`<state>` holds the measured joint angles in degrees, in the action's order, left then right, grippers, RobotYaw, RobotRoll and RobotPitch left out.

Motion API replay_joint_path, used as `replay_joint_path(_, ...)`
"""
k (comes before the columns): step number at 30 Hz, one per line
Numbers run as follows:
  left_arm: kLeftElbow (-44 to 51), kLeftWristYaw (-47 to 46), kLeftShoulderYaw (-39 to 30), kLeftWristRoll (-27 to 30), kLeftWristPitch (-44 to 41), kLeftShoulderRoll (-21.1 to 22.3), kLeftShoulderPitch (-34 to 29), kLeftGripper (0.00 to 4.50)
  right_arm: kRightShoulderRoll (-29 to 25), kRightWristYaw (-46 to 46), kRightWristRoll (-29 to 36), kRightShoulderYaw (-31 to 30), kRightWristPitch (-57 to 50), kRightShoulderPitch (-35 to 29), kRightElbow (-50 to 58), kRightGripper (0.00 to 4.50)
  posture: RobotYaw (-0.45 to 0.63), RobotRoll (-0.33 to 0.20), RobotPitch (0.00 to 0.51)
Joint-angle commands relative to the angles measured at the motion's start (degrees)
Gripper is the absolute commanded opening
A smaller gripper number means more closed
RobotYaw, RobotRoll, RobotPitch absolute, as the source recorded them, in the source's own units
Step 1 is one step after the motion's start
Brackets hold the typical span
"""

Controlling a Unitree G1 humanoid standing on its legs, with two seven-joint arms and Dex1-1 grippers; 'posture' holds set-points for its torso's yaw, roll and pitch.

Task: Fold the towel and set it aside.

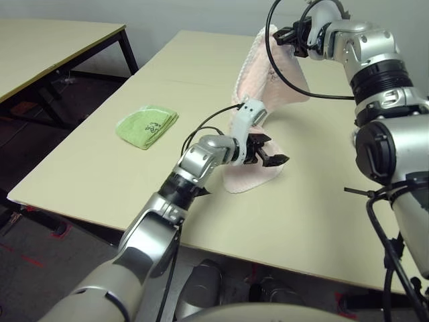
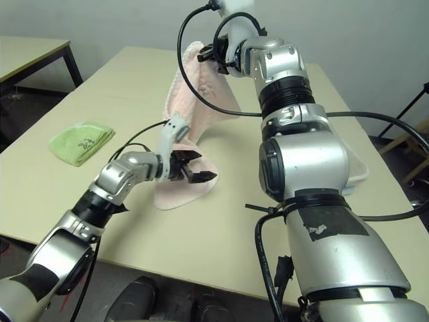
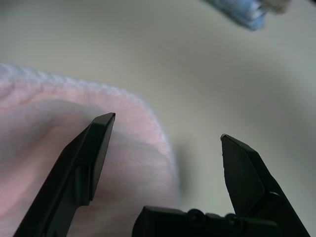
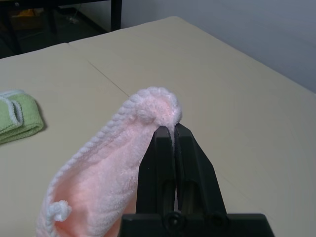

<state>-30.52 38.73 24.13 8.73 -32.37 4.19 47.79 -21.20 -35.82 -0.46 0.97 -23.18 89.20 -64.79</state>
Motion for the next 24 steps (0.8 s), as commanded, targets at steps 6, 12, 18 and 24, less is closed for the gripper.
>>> replay_joint_path(6, -16.3, -4.2, -0.9, -7.7, 8.9, -4.9, 5.5, 4.5, -1.2, -0.9, 0.4, 0.5, -0.8, 0.9, 0.1, 0.04, 0.24, 0.0, 0.038)
replay_joint_path(12, -19.6, -1.6, -0.6, -10.0, 10.3, -7.4, 5.5, 4.5, -2.0, -1.7, 0.3, 0.4, -1.1, 0.9, 0.6, 0.04, 0.23, 0.0, 0.038)
replay_joint_path(18, -15.8, 4.8, 2.9, -13.7, 10.7, -4.0, 1.1, 3.55, -2.7, -2.3, 0.2, 0.3, -1.6, 0.7, 1.1, 0.0, 0.23, 0.0, 0.04)
replay_joint_path(24, -5.3, 9.7, 2.9, -14.8, 8.1, 4.7, -5.2, 1.52, -3.1, -3.1, 0.1, 0.0, -2.3, 0.1, 1.8, 0.0, 0.24, 0.0, 0.042)
